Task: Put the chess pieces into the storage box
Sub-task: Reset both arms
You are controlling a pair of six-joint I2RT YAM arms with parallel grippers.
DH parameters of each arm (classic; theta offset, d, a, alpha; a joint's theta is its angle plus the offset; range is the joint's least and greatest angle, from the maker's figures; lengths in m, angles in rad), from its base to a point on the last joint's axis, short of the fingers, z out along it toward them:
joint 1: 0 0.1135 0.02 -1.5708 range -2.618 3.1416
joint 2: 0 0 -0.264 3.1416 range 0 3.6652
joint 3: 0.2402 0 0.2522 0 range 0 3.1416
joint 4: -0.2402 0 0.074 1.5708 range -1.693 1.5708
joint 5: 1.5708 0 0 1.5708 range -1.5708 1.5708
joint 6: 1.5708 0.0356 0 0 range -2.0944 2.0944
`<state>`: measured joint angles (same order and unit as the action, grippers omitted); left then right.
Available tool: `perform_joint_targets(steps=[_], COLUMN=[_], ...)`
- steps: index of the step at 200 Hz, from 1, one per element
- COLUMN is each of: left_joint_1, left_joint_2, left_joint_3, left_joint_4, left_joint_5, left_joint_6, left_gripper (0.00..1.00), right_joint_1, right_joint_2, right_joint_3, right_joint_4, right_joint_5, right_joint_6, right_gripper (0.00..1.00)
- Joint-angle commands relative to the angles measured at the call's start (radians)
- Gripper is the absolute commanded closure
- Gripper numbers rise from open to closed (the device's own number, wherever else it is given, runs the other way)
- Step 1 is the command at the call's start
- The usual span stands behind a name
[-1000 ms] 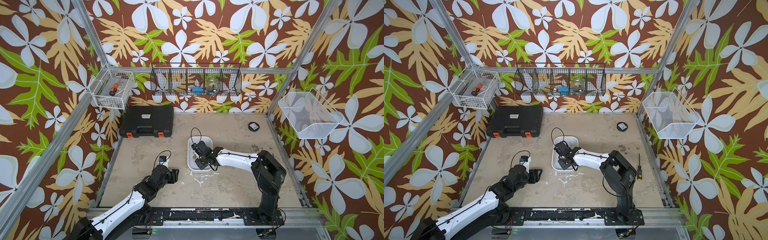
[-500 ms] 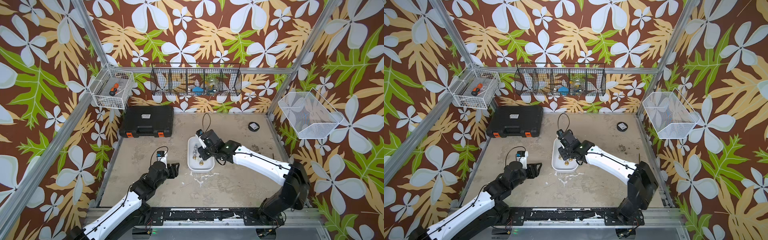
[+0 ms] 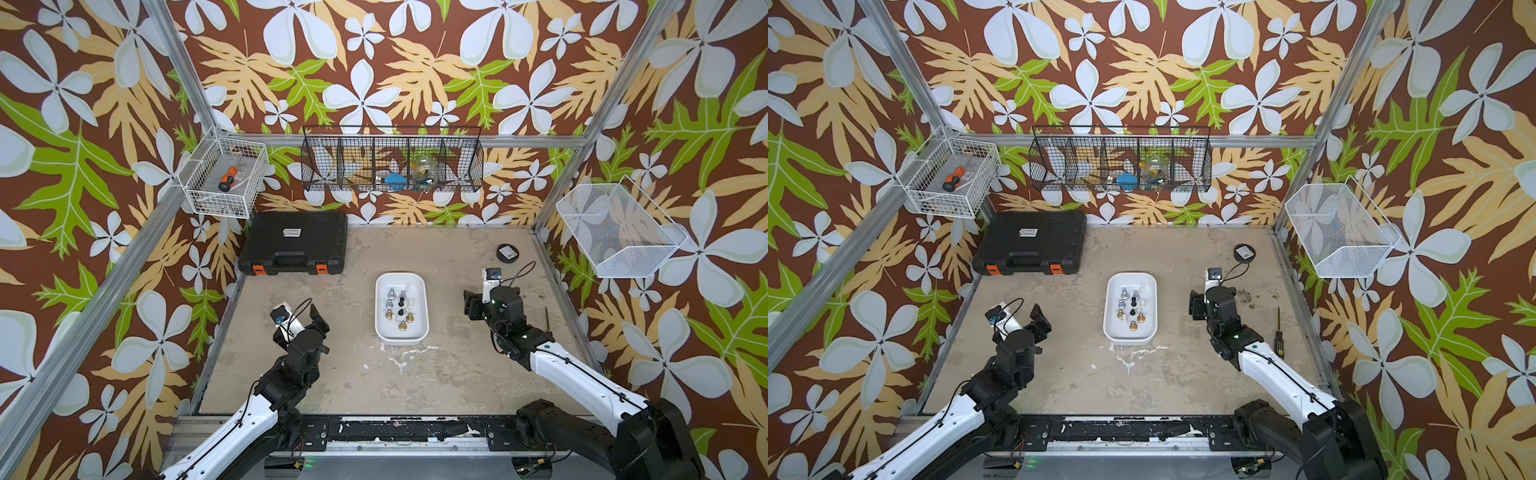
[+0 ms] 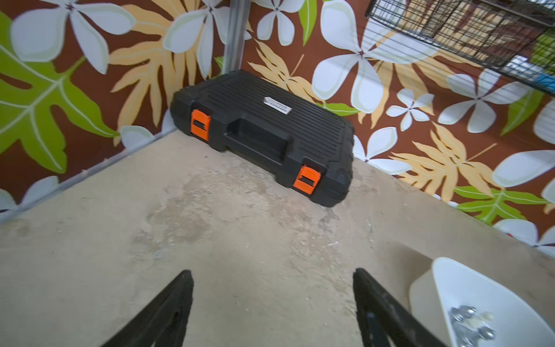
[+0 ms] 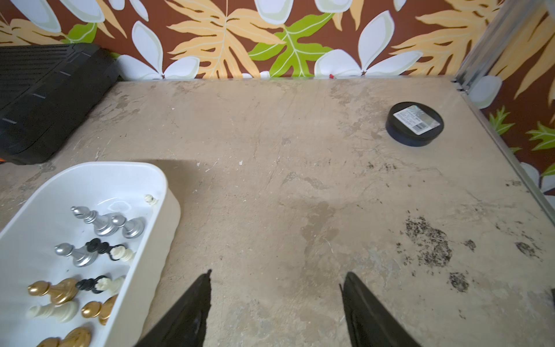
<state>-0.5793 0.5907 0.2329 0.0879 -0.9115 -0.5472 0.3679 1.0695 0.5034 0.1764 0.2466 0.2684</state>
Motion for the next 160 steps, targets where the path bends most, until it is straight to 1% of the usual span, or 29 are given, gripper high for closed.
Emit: perform_joint_targets(steps=[1,7,13,24,32,43,48,58,71,83,95,105,116,130,144,155,160], left_joint_1=[0.001,0.001,0.001,0.001,0.001,0.002,0.001,0.001,0.004,0.017,0.054,0.096,0.131,0.155,0.166,0.173,0.175], left_joint_2=[-0.005,-0.007,-0.011,-0.012,-0.014,-0.005,0.005,0.037,0.095,0.163,0.241,0.317,0.404,0.516,0.609,0.652,0.658], left_joint_3=[-0.062,-0.068,-0.072,-0.114,-0.145,-0.199,-0.23,-0.278,-0.315,-0.325,-0.316,-0.305,-0.283,-0.257,-0.253,-0.248,-0.245], left_joint_4=[0.191,0.212,0.226,0.361,0.441,0.54,0.604,0.714,0.843,0.941,1.002,1.047,1.106,1.211,1.337,1.393,1.394], left_joint_5=[-0.158,-0.198,-0.208,-0.271,-0.303,-0.295,-0.283,-0.269,-0.285,-0.258,-0.196,-0.142,-0.114,-0.095,-0.09,-0.072,-0.044], left_joint_6=[0.145,0.17,0.219,0.34,0.392,0.434,0.462,0.517,0.553,0.587,0.593,0.585,0.594,0.651,0.689,0.699,0.702], left_gripper=[0.13,0.13,0.13,0.12,0.12,0.12,0.11,0.1,0.03,0.01,0.0,0.0,0.0,0.0,0.0,0.0,0.0], right_joint_1=[-0.001,-0.002,-0.003,-0.003,-0.003,-0.004,-0.004,-0.004,-0.003,-0.004,-0.003,-0.004,-0.007,-0.013,-0.018,-0.027,-0.033], right_joint_2=[-0.048,-0.068,-0.085,-0.112,-0.133,-0.15,-0.153,-0.151,-0.142,-0.134,-0.124,-0.107,-0.075,-0.037,-0.003,0.007,0.013], right_joint_3=[-0.089,-0.122,-0.156,-0.213,-0.22,-0.23,-0.237,-0.231,-0.23,-0.233,-0.24,-0.269,-0.31,-0.323,-0.349,-0.383,-0.4], right_joint_4=[0.163,0.191,0.216,0.274,0.269,0.289,0.306,0.291,0.312,0.335,0.371,0.46,0.566,0.598,0.678,0.751,0.785], right_joint_5=[0.149,0.174,0.192,0.238,0.267,0.283,0.313,0.386,0.428,0.45,0.478,0.504,0.54,0.559,0.57,0.568,0.567], right_joint_6=[0.035,0.047,0.058,0.07,0.063,0.01,0.003,0.008,-0.021,-0.046,-0.076,-0.129,-0.171,-0.163,-0.161,-0.152,-0.141], right_gripper=[0.3,0.3,0.3,0.29,0.29,0.27,0.25,0.17,0.15,0.14,0.14,0.1,0.06,0.06,0.06,0.06,0.06])
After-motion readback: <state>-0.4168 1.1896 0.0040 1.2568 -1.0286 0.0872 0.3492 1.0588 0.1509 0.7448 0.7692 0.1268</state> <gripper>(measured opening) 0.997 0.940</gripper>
